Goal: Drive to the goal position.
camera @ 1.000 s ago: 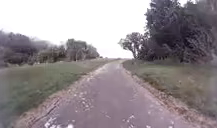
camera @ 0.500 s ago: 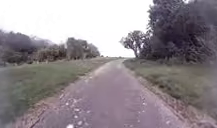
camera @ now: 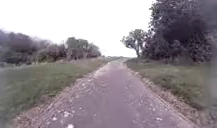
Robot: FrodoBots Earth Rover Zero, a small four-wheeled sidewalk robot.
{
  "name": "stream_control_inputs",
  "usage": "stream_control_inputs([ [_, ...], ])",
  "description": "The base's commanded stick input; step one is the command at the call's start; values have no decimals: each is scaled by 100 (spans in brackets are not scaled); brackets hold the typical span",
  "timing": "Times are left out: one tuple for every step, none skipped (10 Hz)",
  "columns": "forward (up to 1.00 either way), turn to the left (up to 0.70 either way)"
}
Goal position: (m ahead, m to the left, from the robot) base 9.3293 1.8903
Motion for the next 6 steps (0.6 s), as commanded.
stream_control_inputs([
  [85, 0],
  [85, 0],
  [85, 0],
  [85, 0],
  [85, 0],
  [85, 0],
])
